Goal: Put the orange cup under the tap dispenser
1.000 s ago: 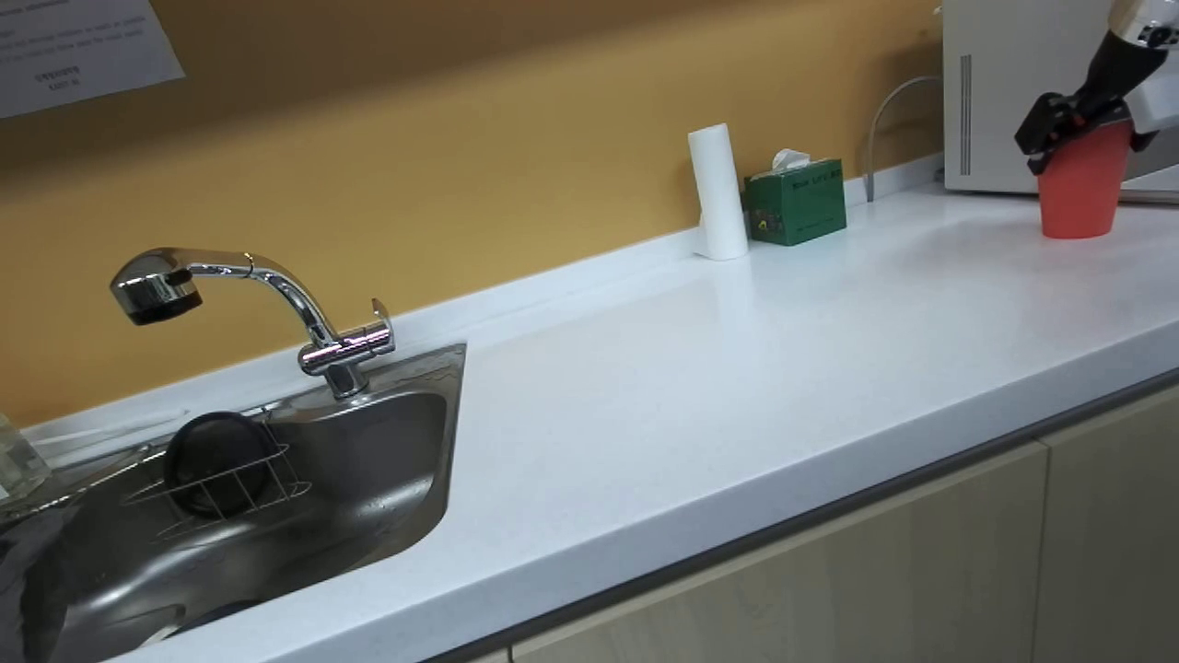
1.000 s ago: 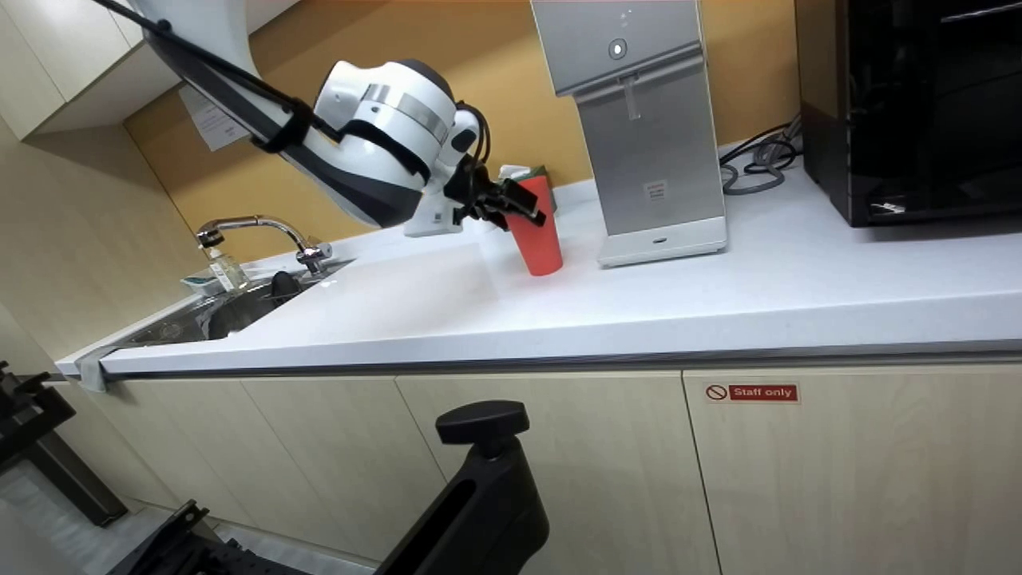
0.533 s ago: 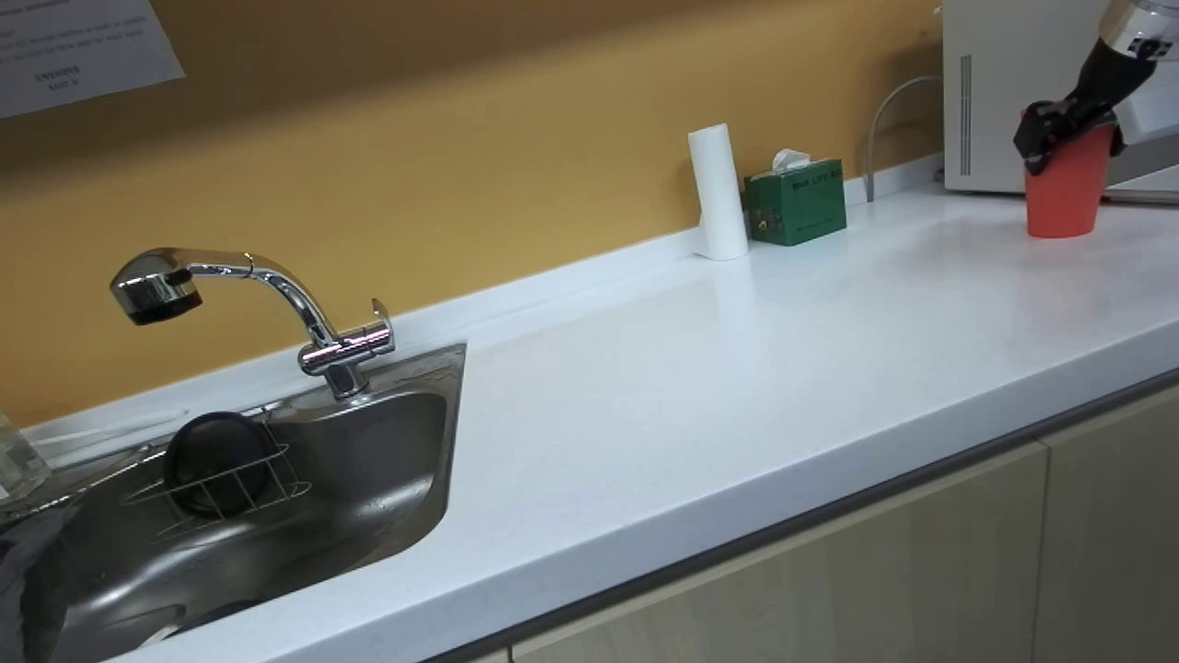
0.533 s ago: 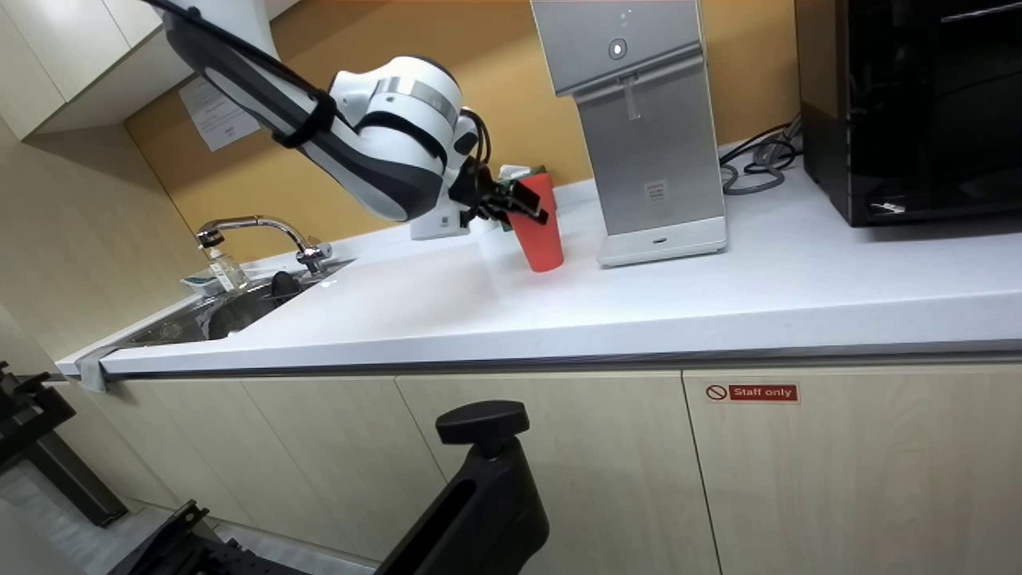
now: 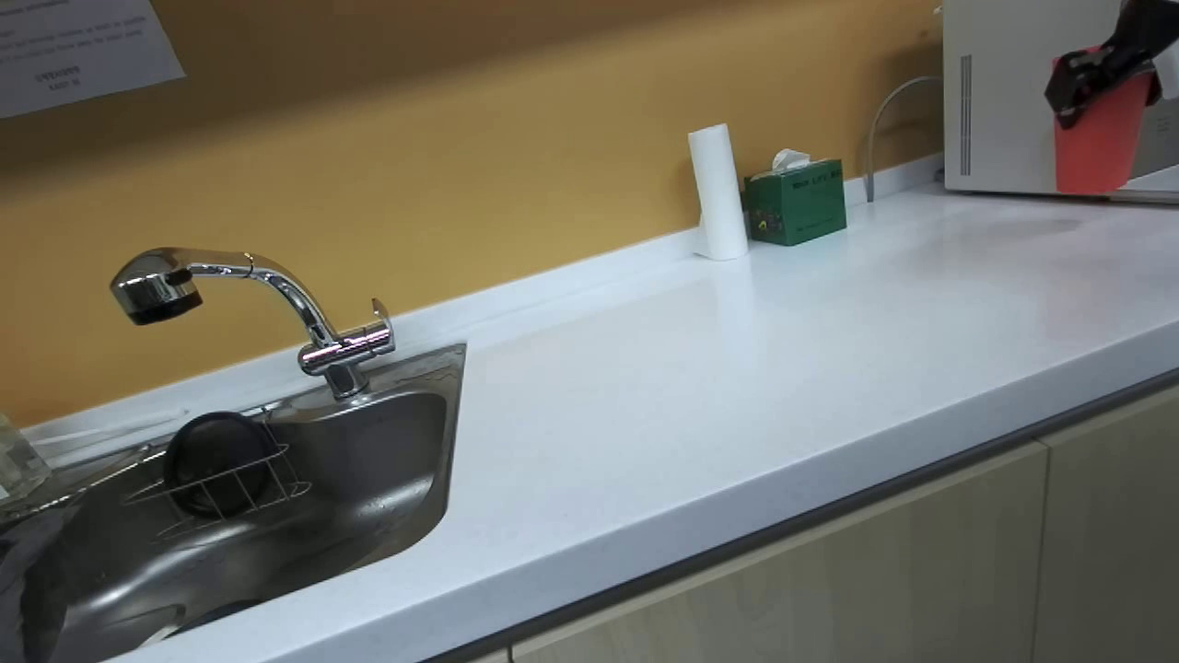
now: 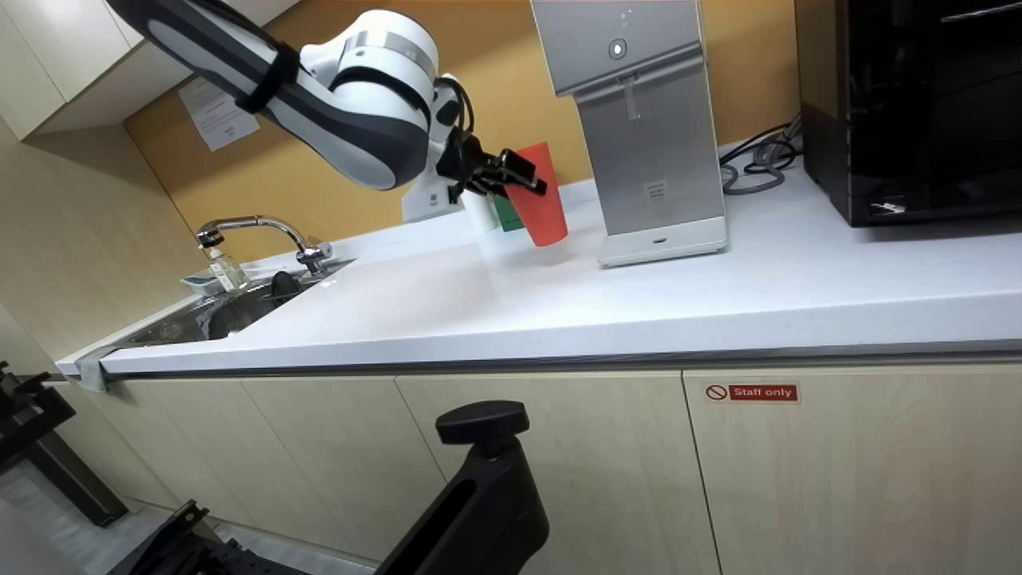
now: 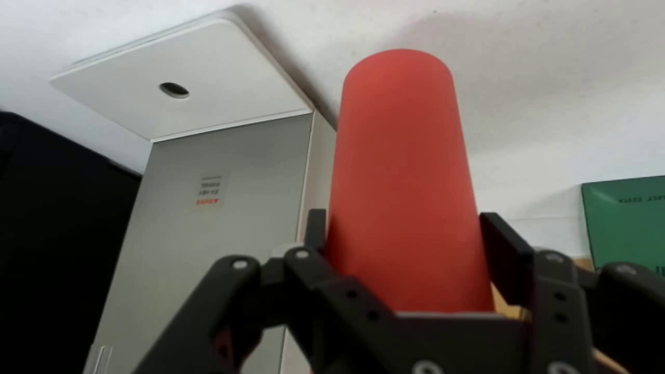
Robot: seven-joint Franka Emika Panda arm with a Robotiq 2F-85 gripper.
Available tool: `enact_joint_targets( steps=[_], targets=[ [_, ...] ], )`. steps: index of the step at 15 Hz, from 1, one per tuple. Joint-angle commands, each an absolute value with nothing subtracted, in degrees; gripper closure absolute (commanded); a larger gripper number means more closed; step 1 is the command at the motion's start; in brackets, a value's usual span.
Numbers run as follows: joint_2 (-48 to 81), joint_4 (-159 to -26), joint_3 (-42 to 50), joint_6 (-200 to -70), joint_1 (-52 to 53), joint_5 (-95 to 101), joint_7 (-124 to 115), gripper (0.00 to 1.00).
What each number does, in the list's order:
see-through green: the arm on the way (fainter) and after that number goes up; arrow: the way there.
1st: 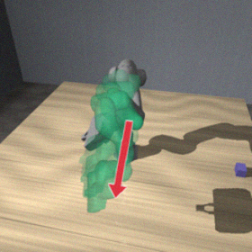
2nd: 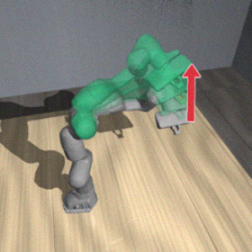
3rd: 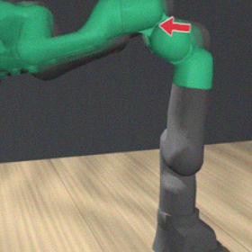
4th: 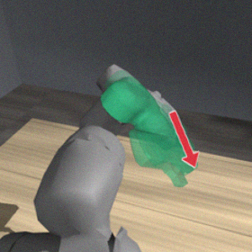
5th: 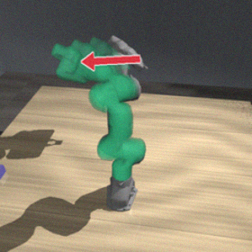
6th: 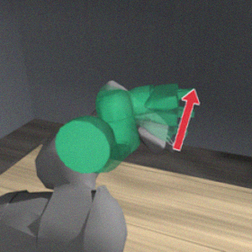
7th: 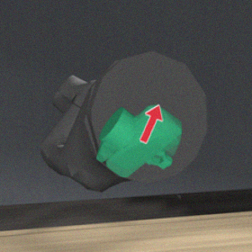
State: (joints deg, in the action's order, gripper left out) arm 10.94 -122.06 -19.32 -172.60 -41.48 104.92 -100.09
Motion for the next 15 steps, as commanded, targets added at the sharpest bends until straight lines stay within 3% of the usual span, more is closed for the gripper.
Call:
enact_joint_targets(
  steps=[1, 7, 15],
  targets=[
    [4.0, -127.3, -18.3, -171.5, -43.2, 106.5, -103.8, 0.52],
    [2.1, -132.1, -16.0, -172.5, -46.0, 103.0, -101.4, 0.52],
    [5.0, -128.9, -15.4, -172.8, -47.2, 100.9, -100.1, 0.52]
  ],
)
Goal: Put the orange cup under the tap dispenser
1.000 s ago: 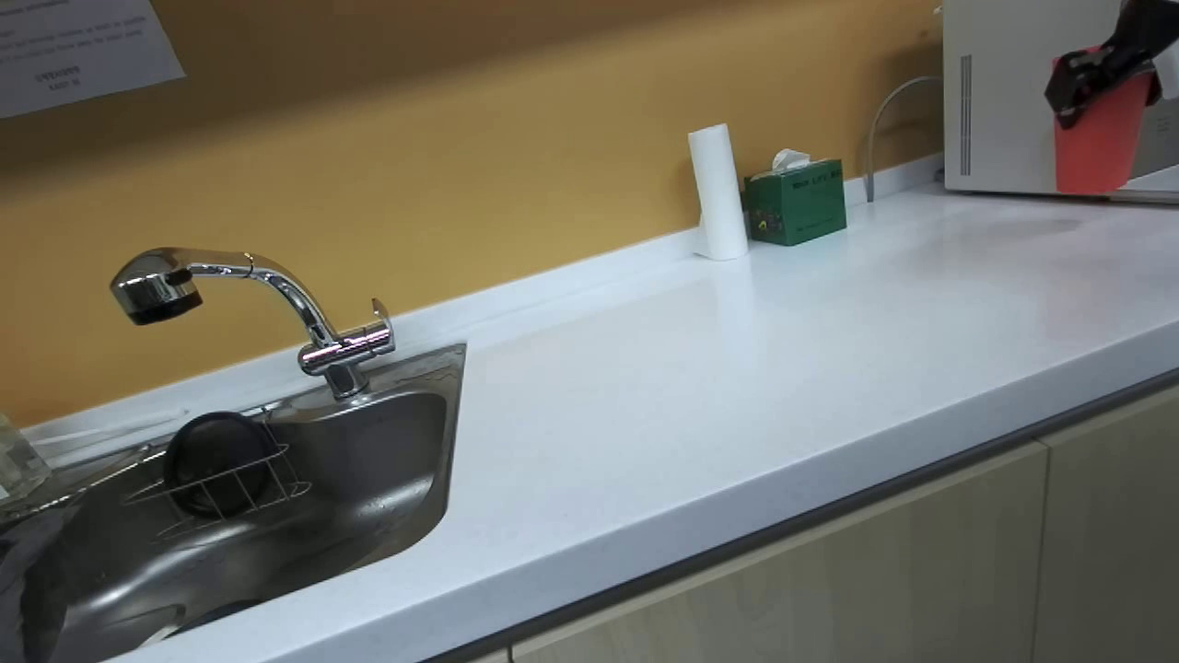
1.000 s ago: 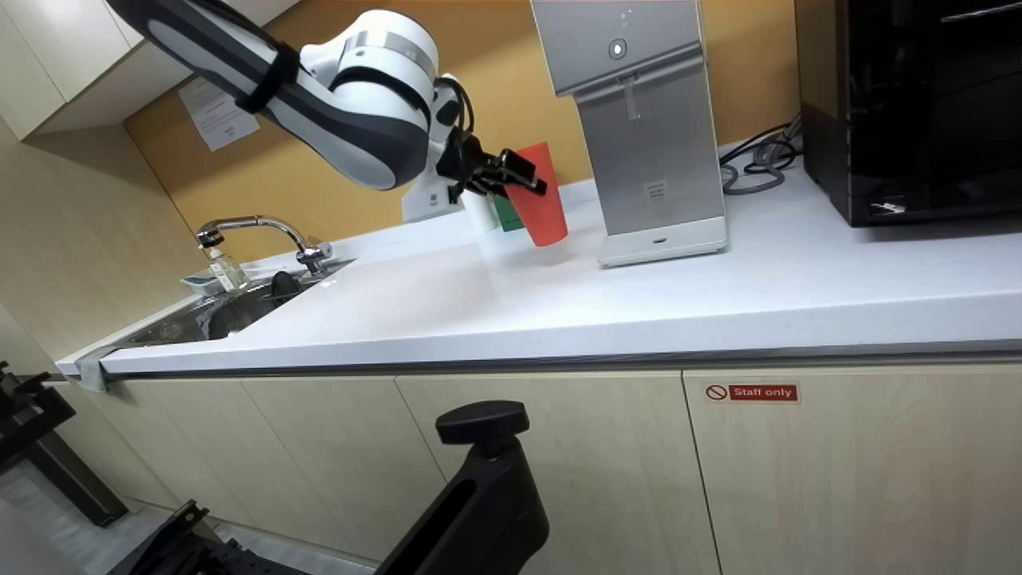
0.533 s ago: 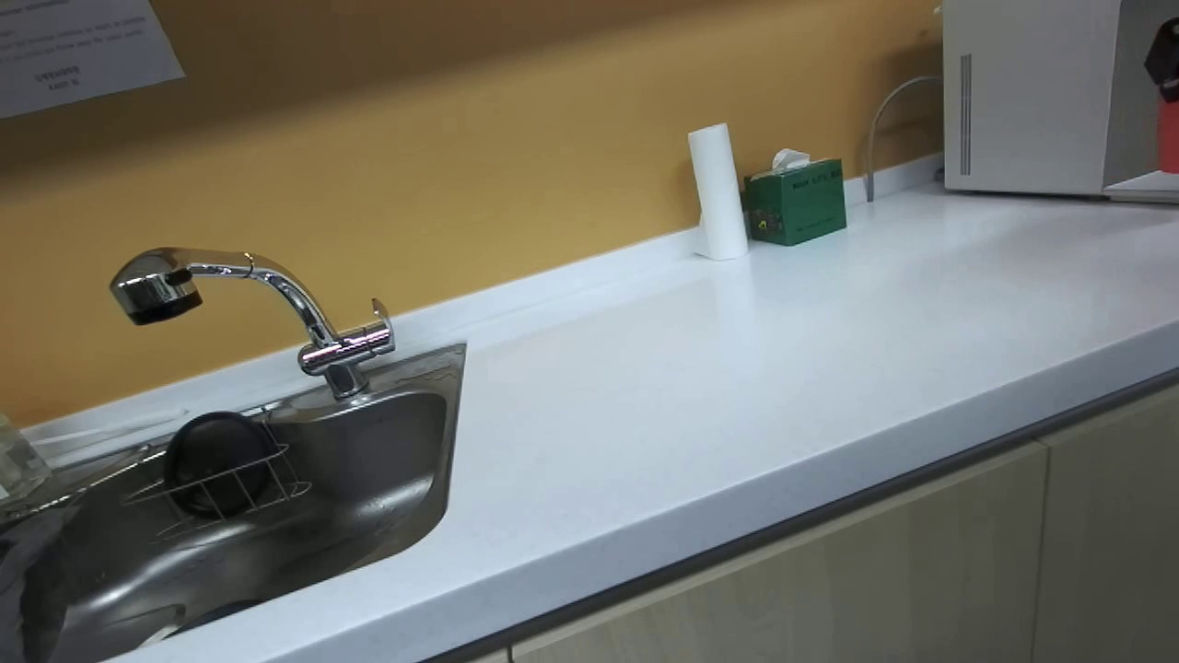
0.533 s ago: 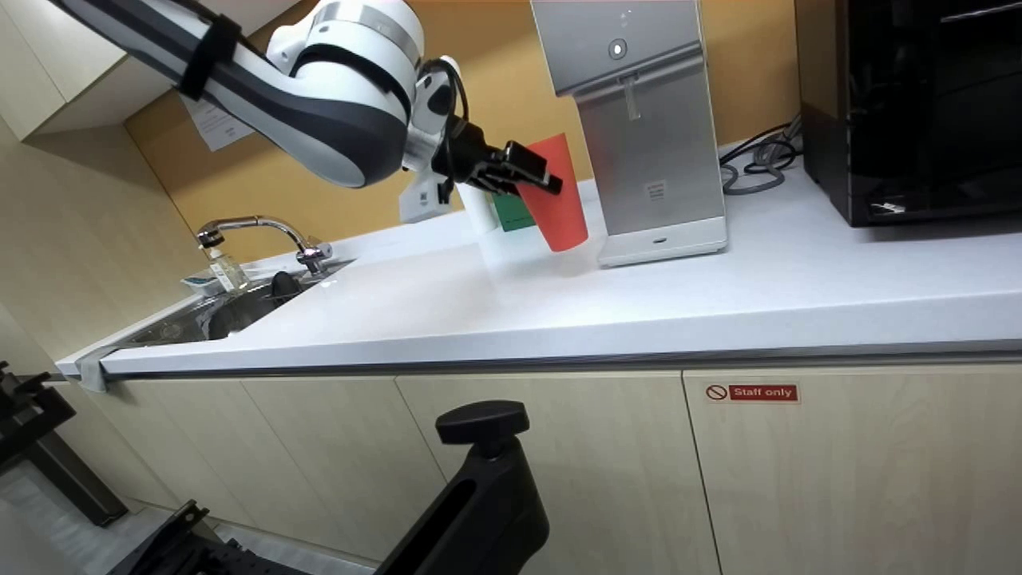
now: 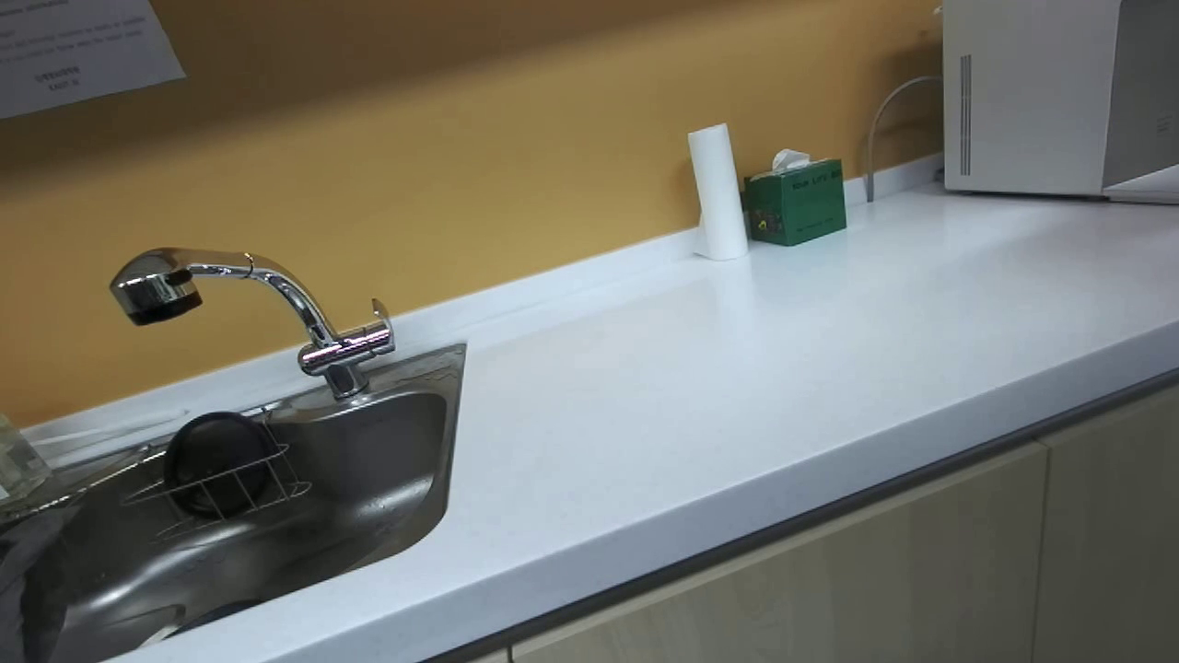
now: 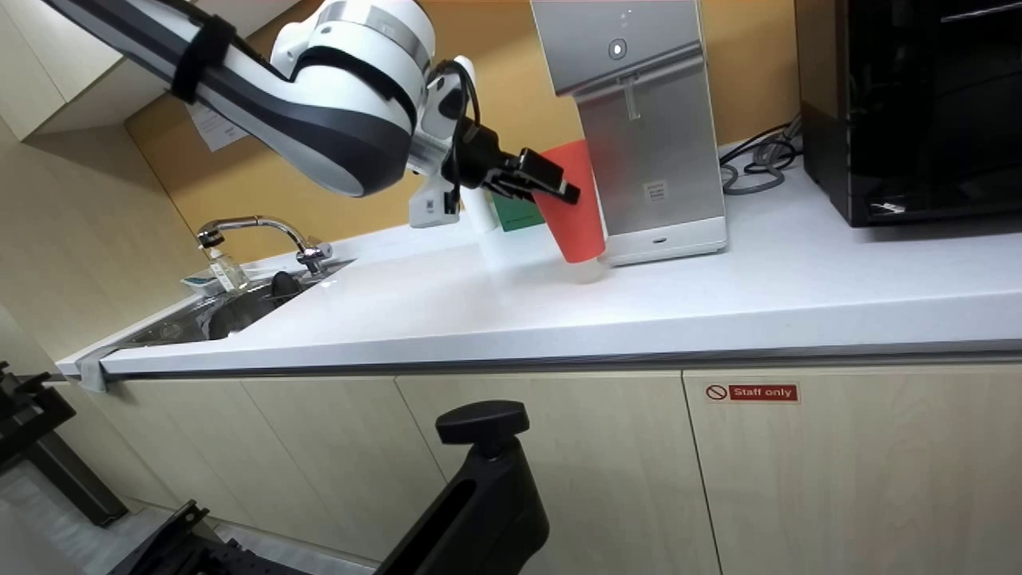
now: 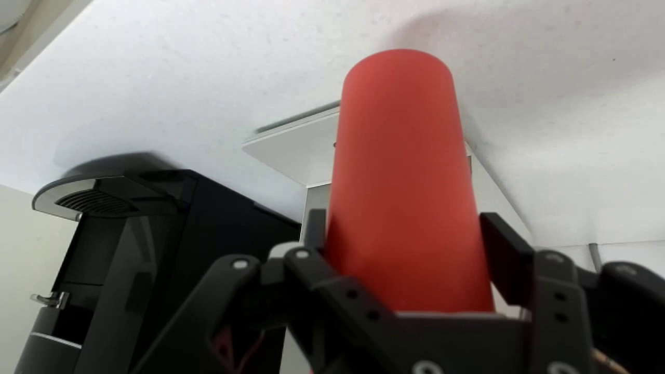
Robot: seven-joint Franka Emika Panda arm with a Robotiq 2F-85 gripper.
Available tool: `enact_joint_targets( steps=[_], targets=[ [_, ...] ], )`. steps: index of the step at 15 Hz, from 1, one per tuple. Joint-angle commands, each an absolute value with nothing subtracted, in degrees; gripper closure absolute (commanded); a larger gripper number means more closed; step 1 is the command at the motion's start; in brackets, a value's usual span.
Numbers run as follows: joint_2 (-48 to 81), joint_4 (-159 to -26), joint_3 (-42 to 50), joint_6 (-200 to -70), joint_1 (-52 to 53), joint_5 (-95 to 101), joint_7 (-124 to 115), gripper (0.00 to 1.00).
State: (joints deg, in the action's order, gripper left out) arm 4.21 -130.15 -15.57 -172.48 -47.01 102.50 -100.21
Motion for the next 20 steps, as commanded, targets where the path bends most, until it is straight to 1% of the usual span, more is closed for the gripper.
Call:
enact_joint_targets(
  steps=[1, 4, 5, 13, 20],
  targets=[
    [4.3, -130.0, -15.5, -172.5, -47.0, 101.9, -100.1, 0.27],
    [4.5, -130.0, -15.4, -172.5, -47.0, 101.1, -99.9, 0.27],
    [4.5, -130.0, -15.4, -172.5, -47.0, 101.1, -99.9, 0.52],
    [10.3, -126.1, -15.4, -169.1, -46.8, 93.7, -94.8, 0.52],
    [12.6, -120.8, -15.5, -167.8, -46.6, 92.0, -95.1, 0.52]
  ],
)
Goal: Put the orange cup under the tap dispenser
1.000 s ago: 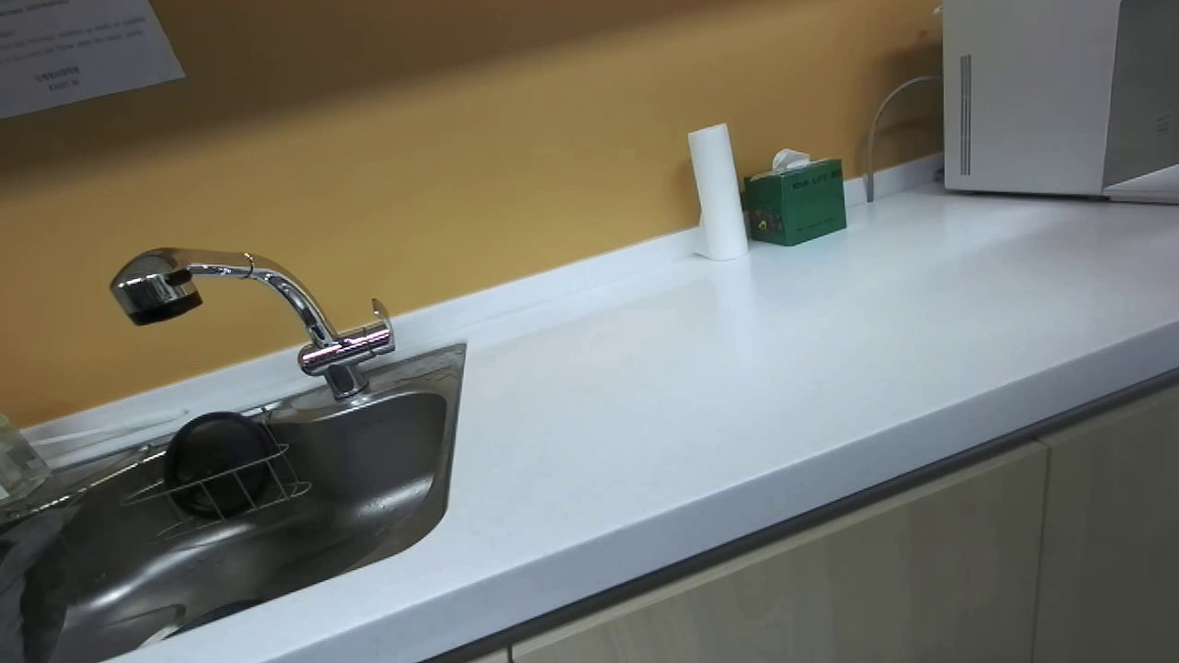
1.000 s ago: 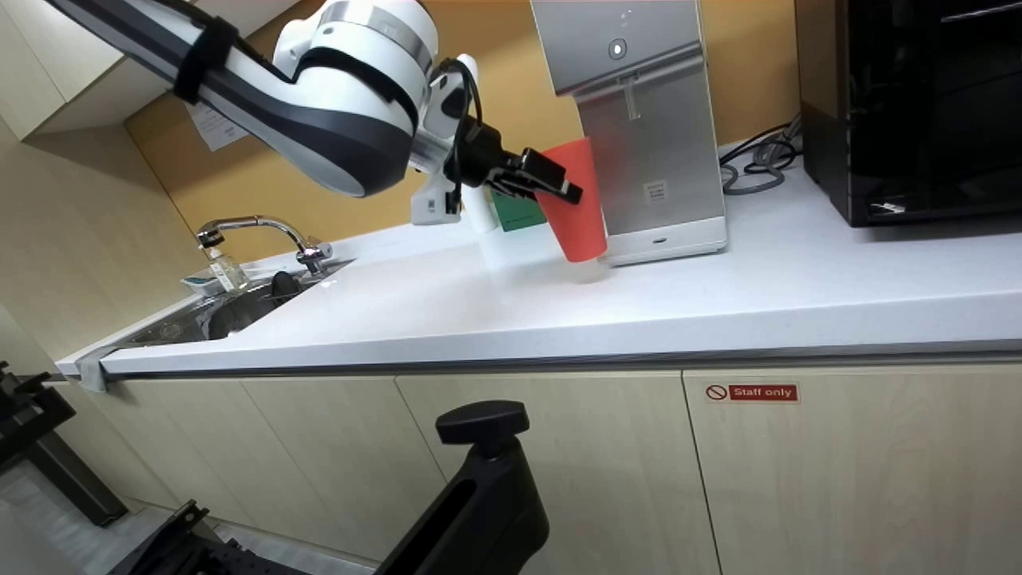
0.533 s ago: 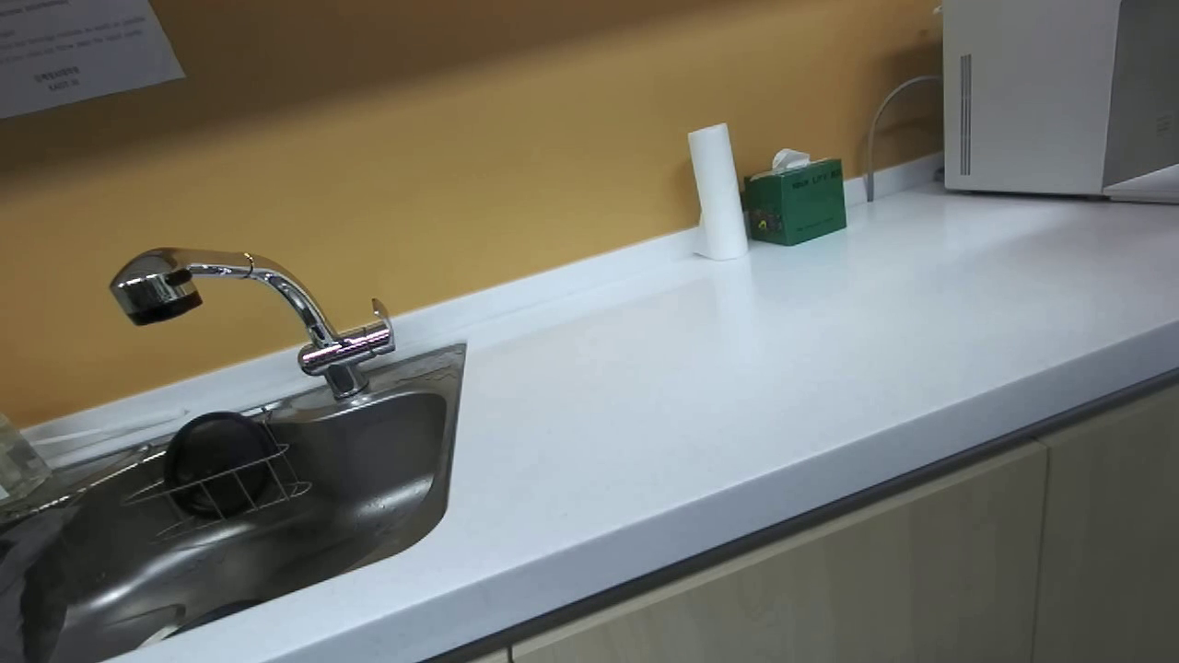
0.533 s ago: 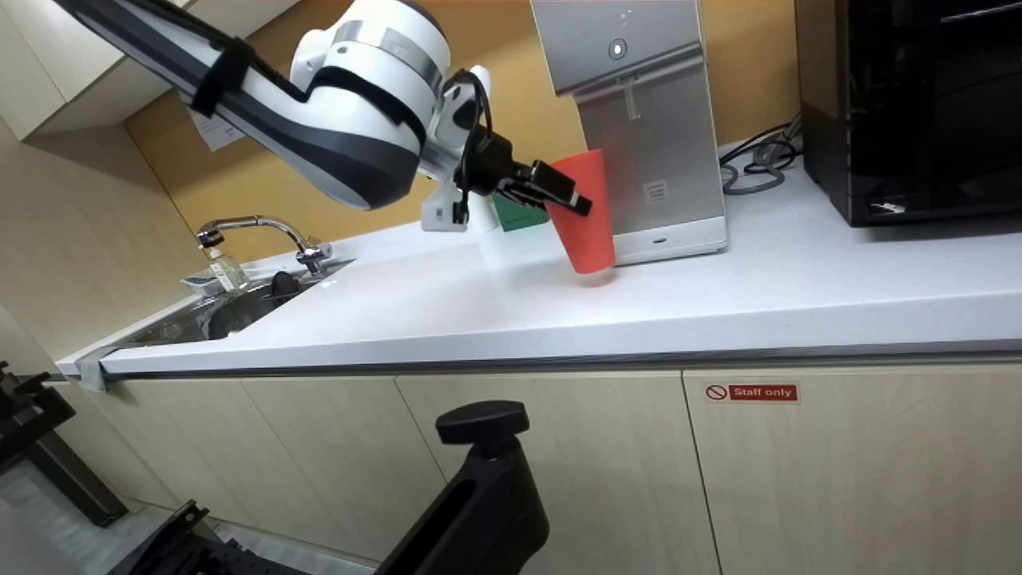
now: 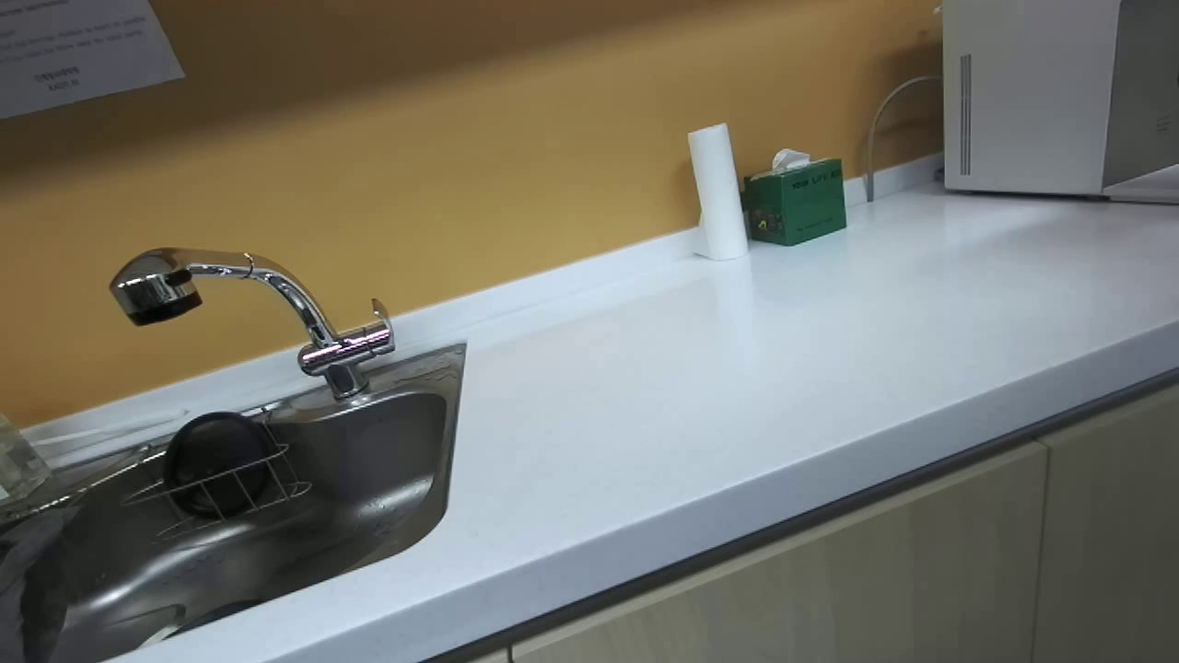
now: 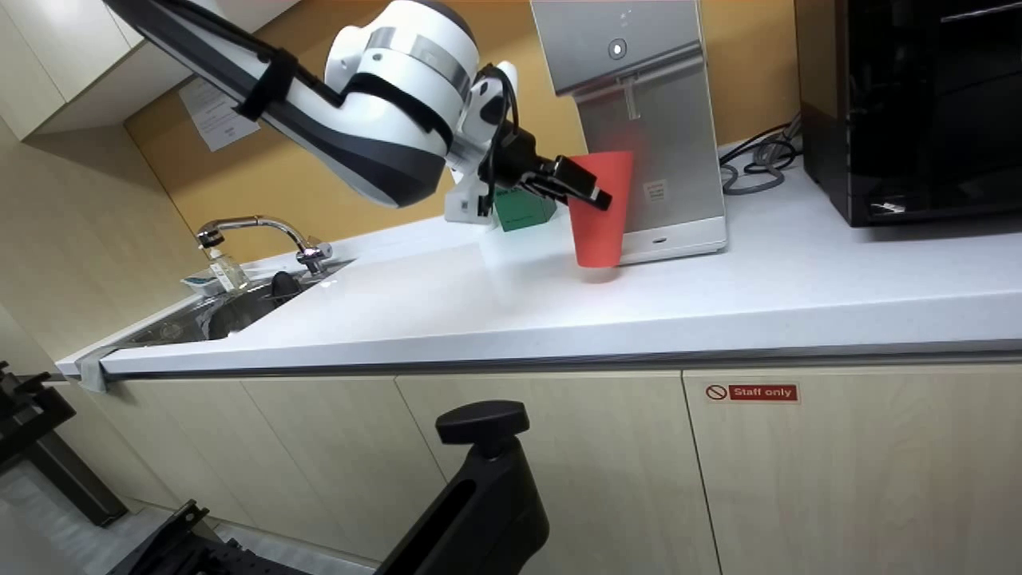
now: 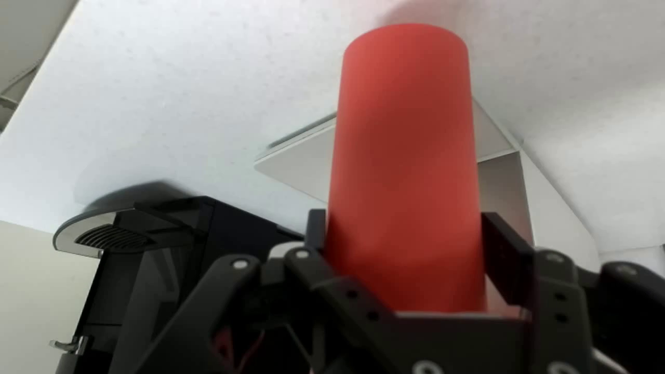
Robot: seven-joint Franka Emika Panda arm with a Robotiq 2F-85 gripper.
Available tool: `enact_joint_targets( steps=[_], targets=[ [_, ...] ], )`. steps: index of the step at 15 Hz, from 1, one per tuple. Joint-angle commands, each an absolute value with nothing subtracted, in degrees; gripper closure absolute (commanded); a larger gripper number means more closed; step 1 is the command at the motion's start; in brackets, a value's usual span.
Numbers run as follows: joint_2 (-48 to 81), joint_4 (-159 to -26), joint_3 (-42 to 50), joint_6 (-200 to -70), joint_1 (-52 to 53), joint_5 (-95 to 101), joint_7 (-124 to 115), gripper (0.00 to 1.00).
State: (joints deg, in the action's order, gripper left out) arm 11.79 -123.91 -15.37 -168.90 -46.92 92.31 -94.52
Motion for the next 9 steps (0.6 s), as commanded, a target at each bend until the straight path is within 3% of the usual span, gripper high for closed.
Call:
enact_joint_targets(
  steps=[1, 9],
  targets=[
    [12.7, -120.2, -15.4, -167.5, -46.6, 92.3, -95.5, 0.52],
    [16.5, -114.1, -15.2, -163.0, -46.1, 96.1, -99.5, 0.52]
  ],
)
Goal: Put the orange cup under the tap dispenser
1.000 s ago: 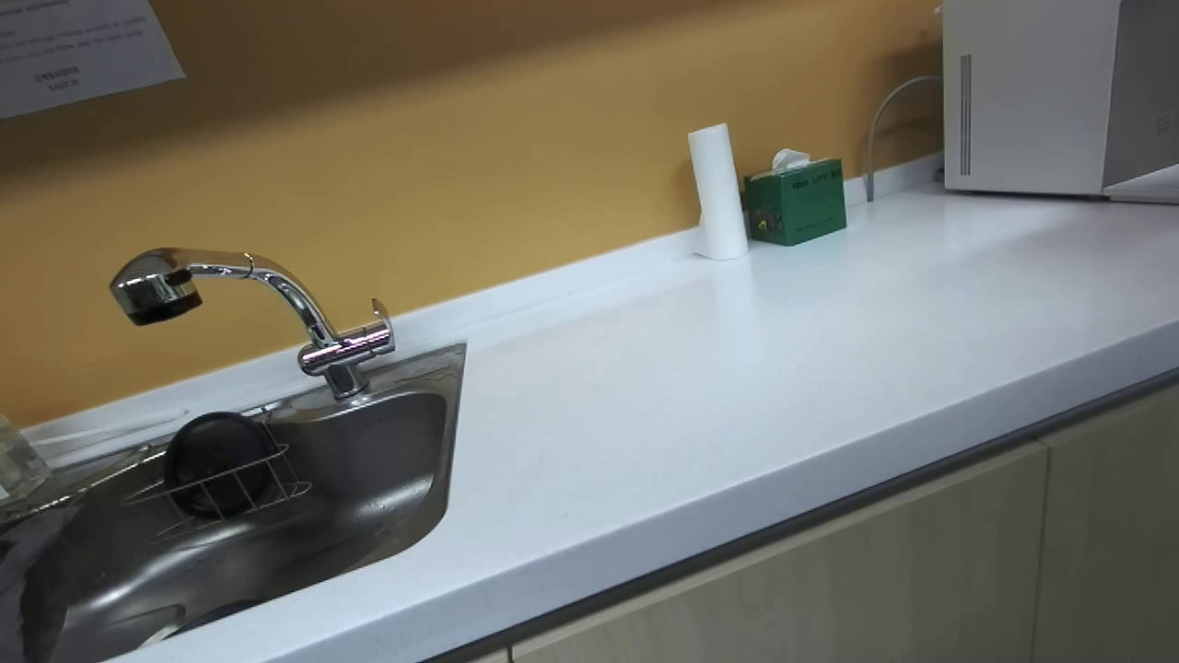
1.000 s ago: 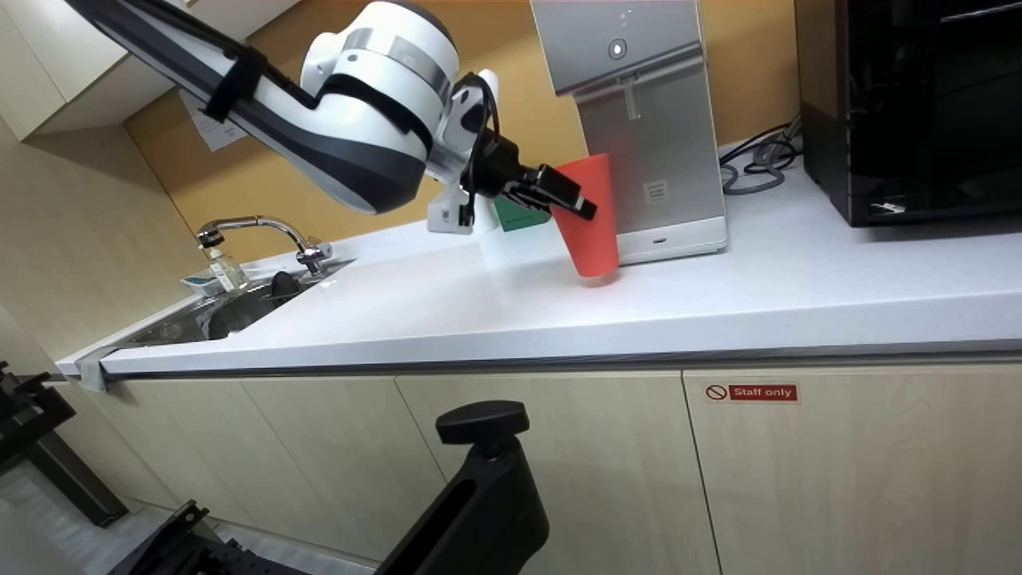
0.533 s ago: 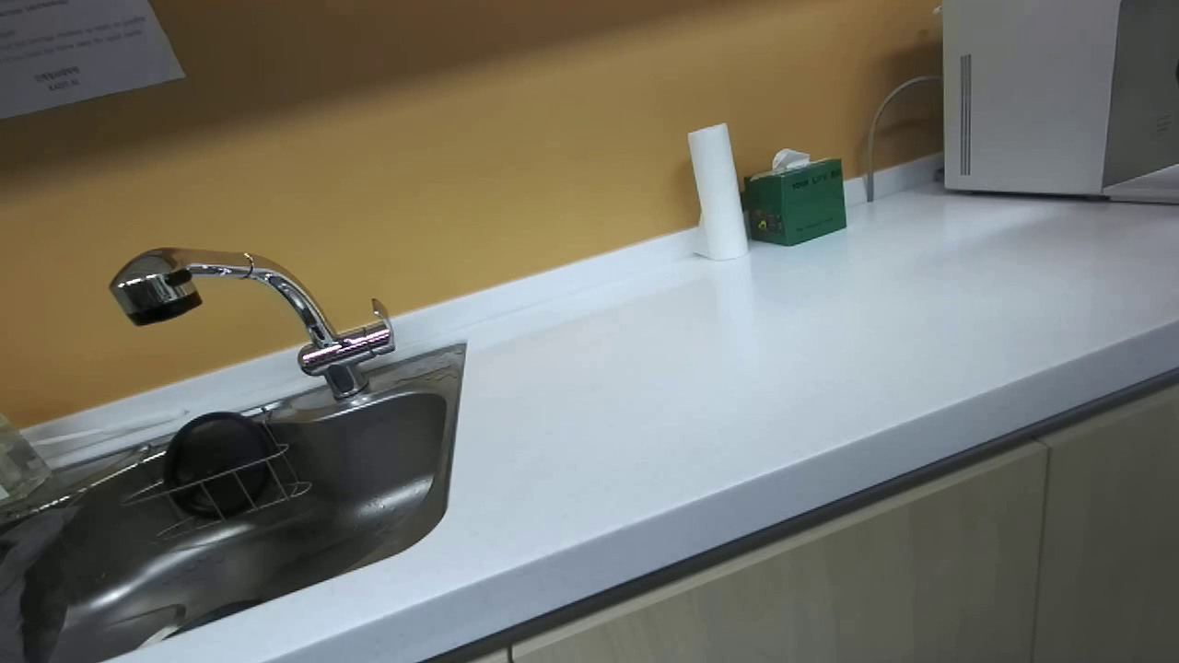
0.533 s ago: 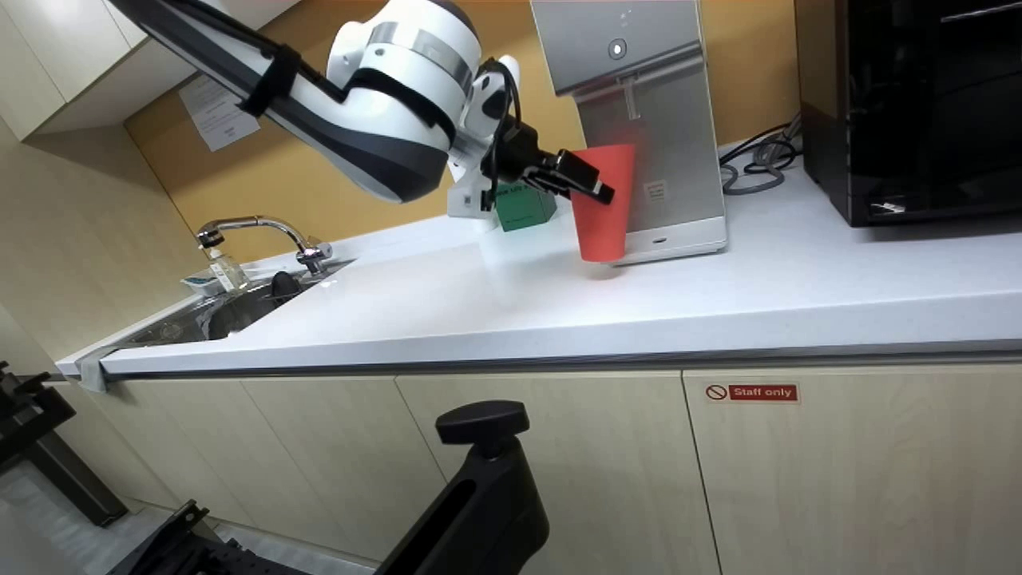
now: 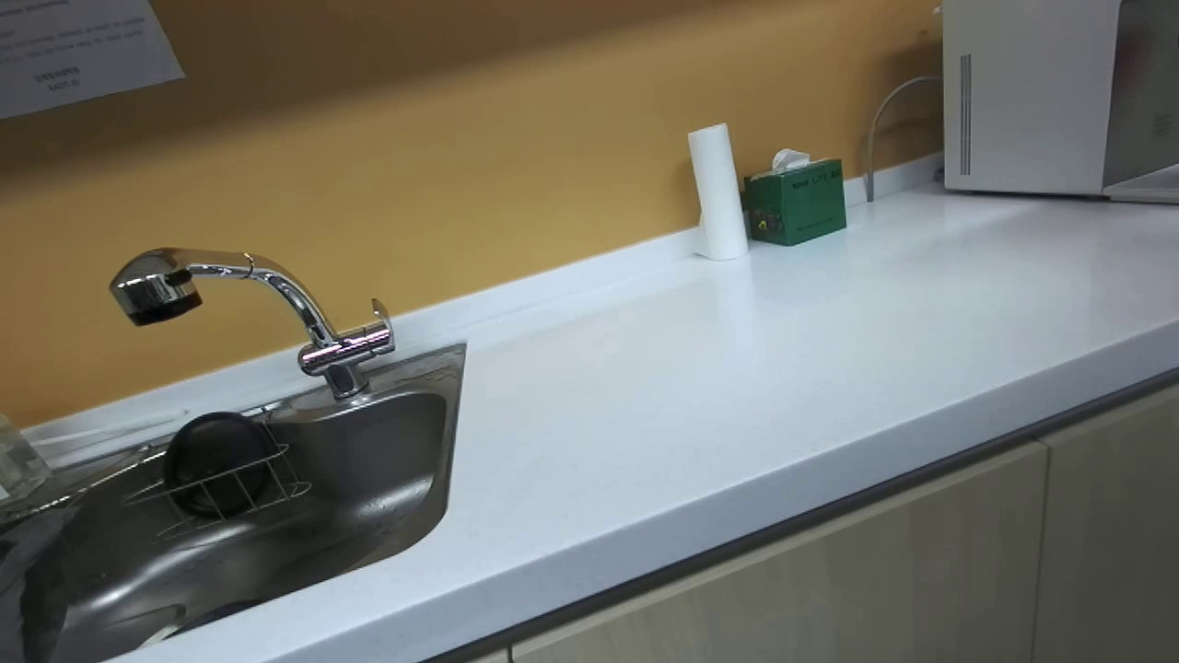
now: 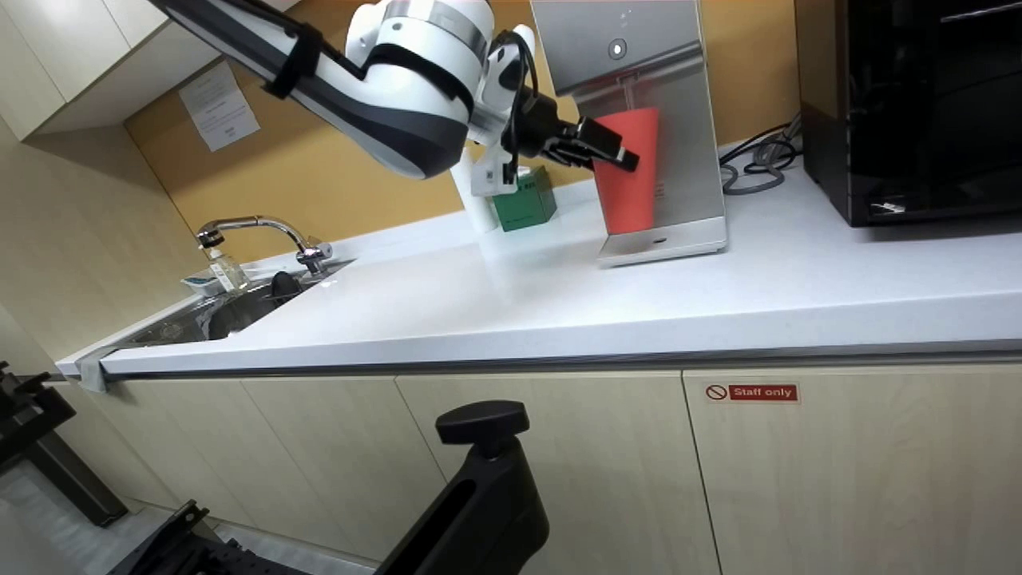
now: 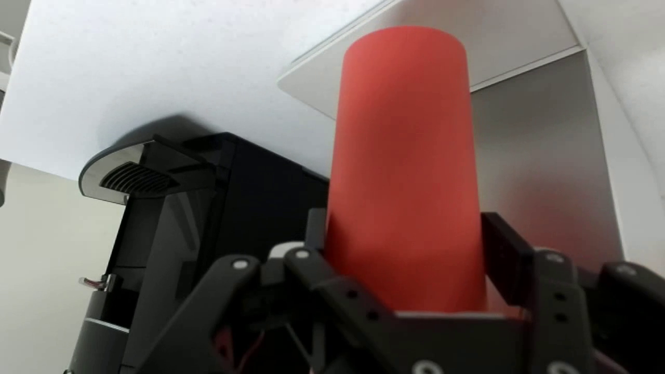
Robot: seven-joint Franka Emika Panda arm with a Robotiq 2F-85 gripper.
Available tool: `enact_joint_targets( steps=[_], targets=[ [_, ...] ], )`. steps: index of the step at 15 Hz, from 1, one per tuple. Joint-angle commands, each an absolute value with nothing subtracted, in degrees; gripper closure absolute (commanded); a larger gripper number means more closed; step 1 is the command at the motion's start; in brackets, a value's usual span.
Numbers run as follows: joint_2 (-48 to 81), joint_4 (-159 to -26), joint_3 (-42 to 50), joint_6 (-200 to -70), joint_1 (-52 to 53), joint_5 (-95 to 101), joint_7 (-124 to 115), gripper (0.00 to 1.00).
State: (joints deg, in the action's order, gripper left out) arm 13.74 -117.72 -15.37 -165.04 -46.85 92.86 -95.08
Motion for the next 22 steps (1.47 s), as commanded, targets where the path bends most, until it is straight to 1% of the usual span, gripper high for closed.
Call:
enact_joint_targets(
  steps=[1, 11, 12, 13, 15, 16, 22],
  targets=[
    [17.3, -113.2, -15.2, -162.5, -46.0, 97.8, -101.0, 0.52],
    [23.1, -108.7, -16.2, -163.5, -46.5, 113.0, -114.5, 0.52],
    [23.3, -108.6, -16.4, -163.7, -46.6, 113.9, -115.1, 0.32],
    [23.4, -108.6, -16.6, -163.7, -46.7, 114.8, -115.9, 0.07],
    [23.5, -108.7, -16.7, -163.9, -46.8, 116.0, -116.5, 0.06],
    [23.4, -109.0, -16.7, -163.9, -46.9, 116.3, -116.6, 0.01],
    [21.4, -112.6, -15.7, -164.9, -47.1, 112.2, -110.6, 0.0]
  ],
)
